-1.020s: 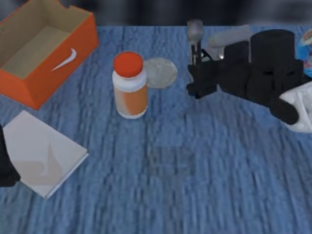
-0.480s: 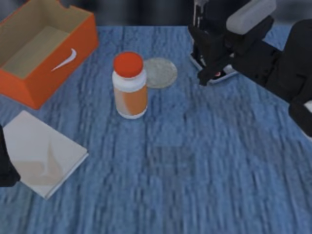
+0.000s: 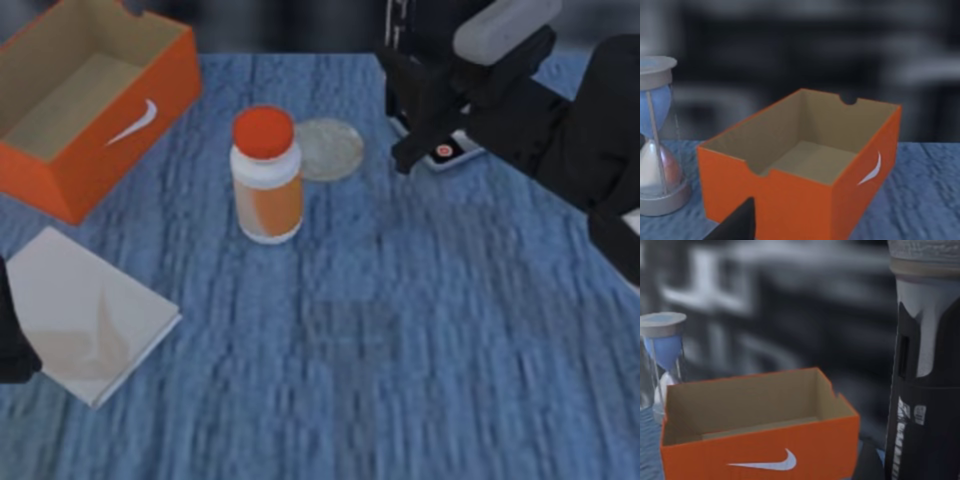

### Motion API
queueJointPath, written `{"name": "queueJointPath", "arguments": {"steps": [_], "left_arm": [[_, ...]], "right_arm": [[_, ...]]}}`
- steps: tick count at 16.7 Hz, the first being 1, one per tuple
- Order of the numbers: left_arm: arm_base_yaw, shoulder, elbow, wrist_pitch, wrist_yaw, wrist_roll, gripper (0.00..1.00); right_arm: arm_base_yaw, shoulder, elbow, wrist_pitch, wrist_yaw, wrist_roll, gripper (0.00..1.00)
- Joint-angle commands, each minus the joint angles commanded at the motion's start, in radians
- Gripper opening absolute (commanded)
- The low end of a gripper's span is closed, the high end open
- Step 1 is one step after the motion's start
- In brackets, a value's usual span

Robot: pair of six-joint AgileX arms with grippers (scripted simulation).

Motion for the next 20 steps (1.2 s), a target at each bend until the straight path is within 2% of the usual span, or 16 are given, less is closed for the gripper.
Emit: {"name": "queueJointPath", "arguments": {"steps": [4,6,17,20], "left_arm": [[0.000,0.000,0.000,0.000,0.000,0.000,1.00],[0.000,0.000,0.000,0.000,0.000,0.000,1.00],[-0.001,0.002,0.002,0.001,0.001,0.000,1.00],[-0.043,0.068,0.058,0.028,0.022,0.005,1.00]], "right_arm": [[0.112,-0.114,-0.004,-0.086,0.102,0.008,0.00],[0.143,-0.145,-0.005,-0.108,0.128,0.009,0.00],[0.144,-0.146,-0.005,-0.109,0.130,0.009,0.00],[0.144,-0.146,-0.005,-0.109,0.130,0.009,0.00]]}}
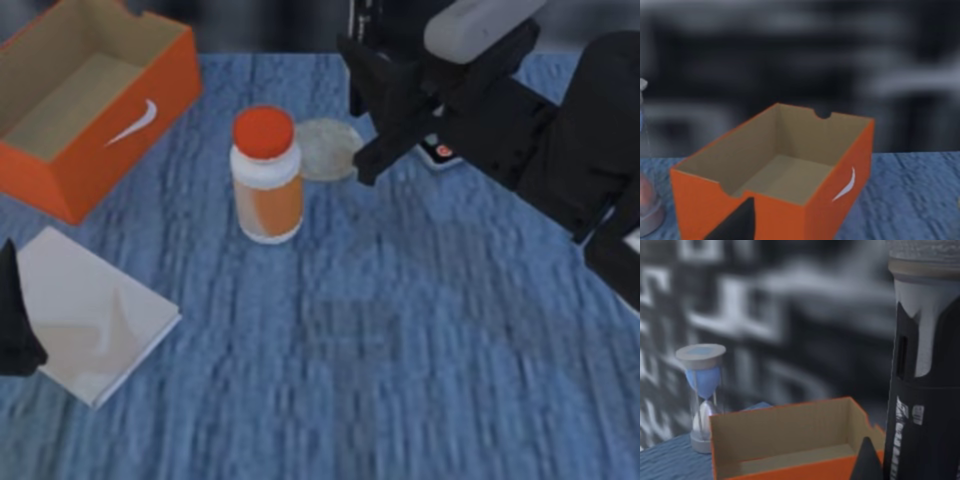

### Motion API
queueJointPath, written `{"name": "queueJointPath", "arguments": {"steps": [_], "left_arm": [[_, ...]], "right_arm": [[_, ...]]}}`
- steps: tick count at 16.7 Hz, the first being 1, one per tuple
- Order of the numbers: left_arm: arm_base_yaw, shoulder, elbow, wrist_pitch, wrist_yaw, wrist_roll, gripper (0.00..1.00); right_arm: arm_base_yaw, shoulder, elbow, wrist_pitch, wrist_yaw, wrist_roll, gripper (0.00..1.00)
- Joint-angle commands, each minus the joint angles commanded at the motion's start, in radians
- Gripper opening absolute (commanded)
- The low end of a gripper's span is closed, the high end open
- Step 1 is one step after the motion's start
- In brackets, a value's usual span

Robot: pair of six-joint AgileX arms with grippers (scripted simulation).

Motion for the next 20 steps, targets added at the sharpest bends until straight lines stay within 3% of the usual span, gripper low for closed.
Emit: {"name": "queueJointPath", "arguments": {"steps": [13,16,20], "left_arm": [[-0.417,0.885,0.557,0.259,0.209,0.042,1.00],[-0.476,0.995,0.643,0.302,0.239,0.050,1.00],[-0.494,1.030,0.669,0.316,0.247,0.052,1.00]], "right_arm": [[0.000,0.000,0.000,0.000,0.000,0.000,0.00],[0.000,0.000,0.000,0.000,0.000,0.000,0.00],[0.000,0.000,0.000,0.000,0.000,0.000,0.00]]}}
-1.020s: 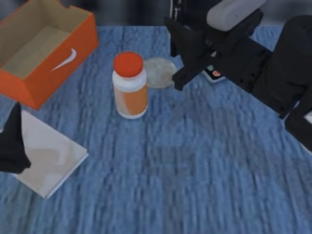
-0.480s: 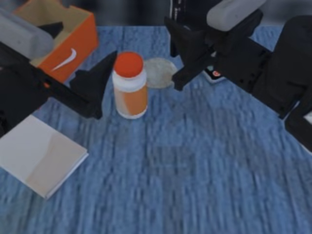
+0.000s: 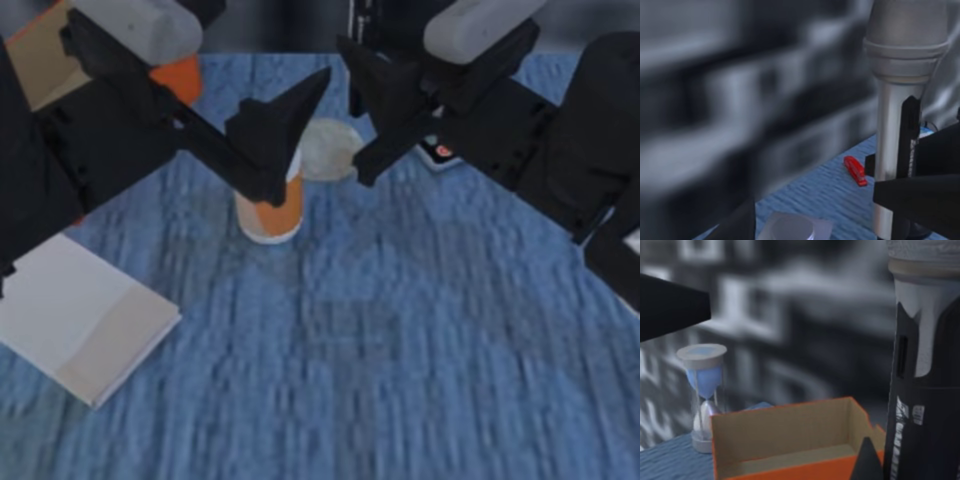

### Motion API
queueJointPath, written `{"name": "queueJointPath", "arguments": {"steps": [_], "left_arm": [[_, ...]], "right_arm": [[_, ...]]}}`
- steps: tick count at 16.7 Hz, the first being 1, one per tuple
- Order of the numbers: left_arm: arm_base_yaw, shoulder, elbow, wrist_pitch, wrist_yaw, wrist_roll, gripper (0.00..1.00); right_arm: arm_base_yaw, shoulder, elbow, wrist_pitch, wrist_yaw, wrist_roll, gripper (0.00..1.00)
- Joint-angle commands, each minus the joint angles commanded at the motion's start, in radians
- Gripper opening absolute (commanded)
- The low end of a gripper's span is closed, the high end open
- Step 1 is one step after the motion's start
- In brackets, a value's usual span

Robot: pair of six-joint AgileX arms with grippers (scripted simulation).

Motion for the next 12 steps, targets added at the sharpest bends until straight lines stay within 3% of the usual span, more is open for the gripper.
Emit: {"name": "queueJointPath", "arguments": {"steps": [5,12], "left_arm": [[-0.008,0.036,0.029,0.012,-0.009,0.000,1.00],[-0.073,0.362,0.249,0.110,-0.068,0.000,1.00]], "right_arm": [[0.000,0.000,0.000,0.000,0.000,0.000,0.00],[0.000,0.000,0.000,0.000,0.000,0.000,0.00]]}}
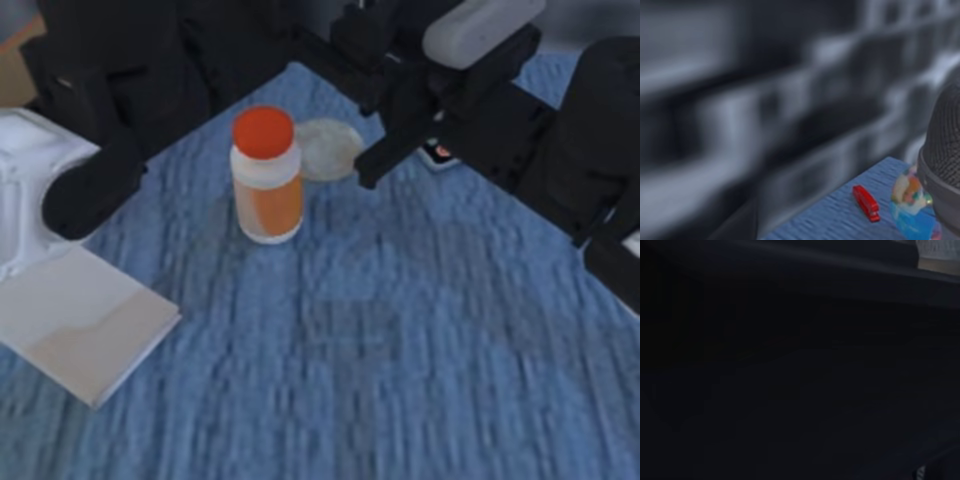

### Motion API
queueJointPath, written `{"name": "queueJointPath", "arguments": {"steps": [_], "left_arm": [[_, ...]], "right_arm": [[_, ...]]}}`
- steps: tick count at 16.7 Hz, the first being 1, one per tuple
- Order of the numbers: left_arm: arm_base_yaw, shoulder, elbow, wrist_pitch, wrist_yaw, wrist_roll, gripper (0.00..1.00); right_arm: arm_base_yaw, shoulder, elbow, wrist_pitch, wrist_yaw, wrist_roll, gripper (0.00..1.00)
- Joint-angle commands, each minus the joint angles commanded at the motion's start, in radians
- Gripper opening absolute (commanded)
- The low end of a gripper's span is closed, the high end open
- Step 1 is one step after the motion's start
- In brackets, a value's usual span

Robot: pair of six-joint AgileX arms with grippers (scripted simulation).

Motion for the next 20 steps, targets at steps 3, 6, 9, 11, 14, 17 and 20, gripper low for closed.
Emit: {"name": "queueJointPath", "arguments": {"steps": [3,6,9,11,14,17,20], "left_arm": [[-0.012,0.047,0.037,0.015,-0.011,-0.001,1.00],[-0.012,0.047,0.037,0.015,-0.011,-0.001,1.00],[-0.012,0.047,0.037,0.015,-0.011,-0.001,0.77],[-0.012,0.047,0.037,0.015,-0.011,-0.001,0.62],[-0.012,0.047,0.037,0.015,-0.011,-0.001,0.40],[-0.012,0.047,0.037,0.015,-0.011,-0.001,0.17],[-0.012,0.047,0.037,0.015,-0.011,-0.001,0.00]], "right_arm": [[0.000,0.000,0.000,0.000,0.000,0.000,0.00],[0.000,0.000,0.000,0.000,0.000,0.000,0.00],[0.000,0.000,0.000,0.000,0.000,0.000,0.00],[0.000,0.000,0.000,0.000,0.000,0.000,0.00],[0.000,0.000,0.000,0.000,0.000,0.000,0.00],[0.000,0.000,0.000,0.000,0.000,0.000,0.00],[0.000,0.000,0.000,0.000,0.000,0.000,0.00]]}}
